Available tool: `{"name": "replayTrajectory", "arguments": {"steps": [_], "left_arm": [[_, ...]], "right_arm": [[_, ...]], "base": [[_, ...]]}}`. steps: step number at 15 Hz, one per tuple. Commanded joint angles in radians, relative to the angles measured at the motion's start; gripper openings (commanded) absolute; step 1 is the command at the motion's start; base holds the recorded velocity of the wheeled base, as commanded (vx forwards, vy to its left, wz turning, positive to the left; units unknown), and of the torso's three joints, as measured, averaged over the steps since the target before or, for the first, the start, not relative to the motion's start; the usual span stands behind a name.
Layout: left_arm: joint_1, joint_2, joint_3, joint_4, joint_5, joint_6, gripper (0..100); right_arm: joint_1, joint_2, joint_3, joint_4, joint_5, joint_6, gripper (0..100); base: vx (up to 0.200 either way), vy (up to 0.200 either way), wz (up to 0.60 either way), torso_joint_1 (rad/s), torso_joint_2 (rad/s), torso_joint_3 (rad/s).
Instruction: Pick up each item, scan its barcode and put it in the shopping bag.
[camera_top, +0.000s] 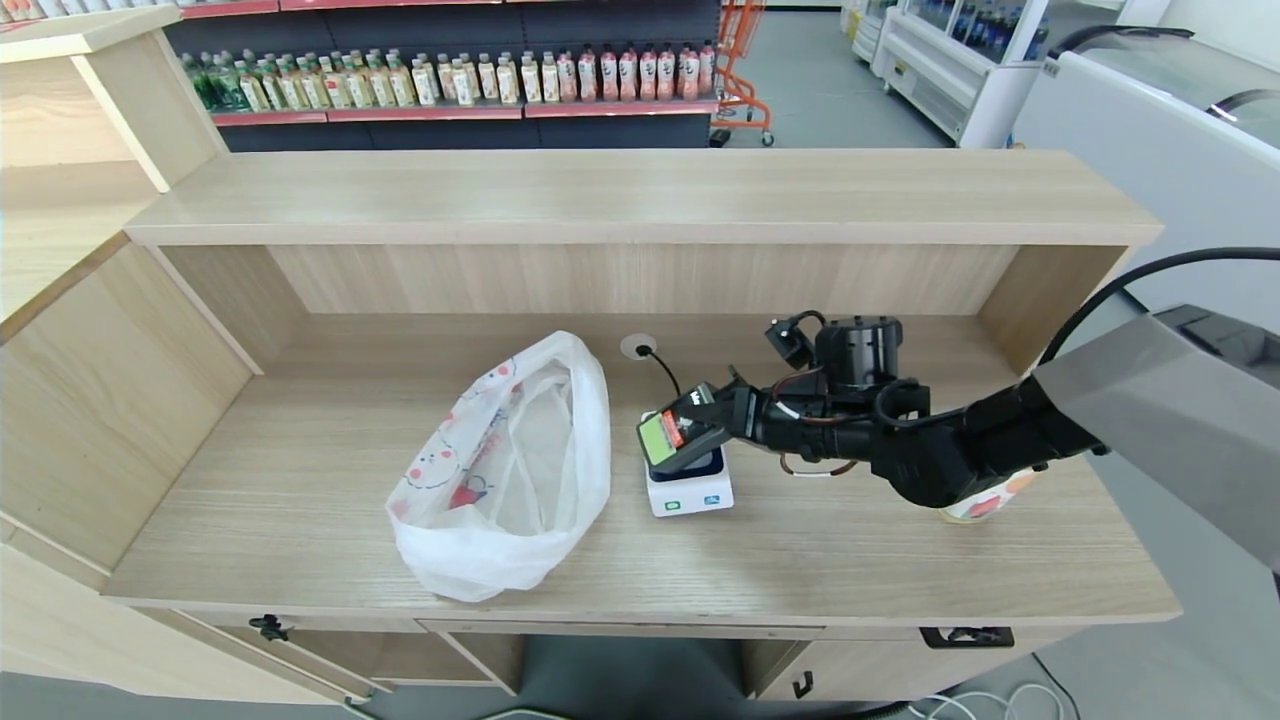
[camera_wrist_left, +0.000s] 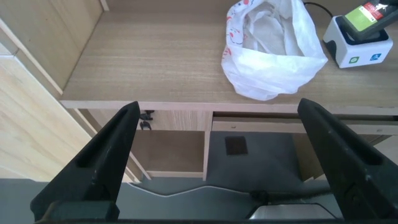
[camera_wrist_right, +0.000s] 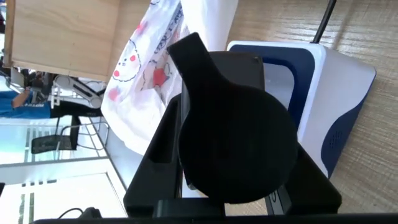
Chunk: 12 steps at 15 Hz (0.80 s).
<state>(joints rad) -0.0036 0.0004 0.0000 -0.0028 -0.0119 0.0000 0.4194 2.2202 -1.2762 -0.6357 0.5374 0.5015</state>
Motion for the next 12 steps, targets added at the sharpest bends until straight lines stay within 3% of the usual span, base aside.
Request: {"name": "replayTrajectory", "arguments": {"steps": [1,12], "left_arm": [[0.001,0.000,0.000,0.000,0.000,0.000,100],[0.001,0.000,0.000,0.000,0.000,0.002,100]], "right_arm": [[-0.001,0.010,0.000,0.004,-0.002,-0.003,0],[-0.005,-0.024,0.029,0.002,-0.002,-0.031,0]], "base": [[0.000,0.000,0.00,0.000,0.00,0.000],[0.000,0.000,0.00,0.000,0.00,0.000]]}}
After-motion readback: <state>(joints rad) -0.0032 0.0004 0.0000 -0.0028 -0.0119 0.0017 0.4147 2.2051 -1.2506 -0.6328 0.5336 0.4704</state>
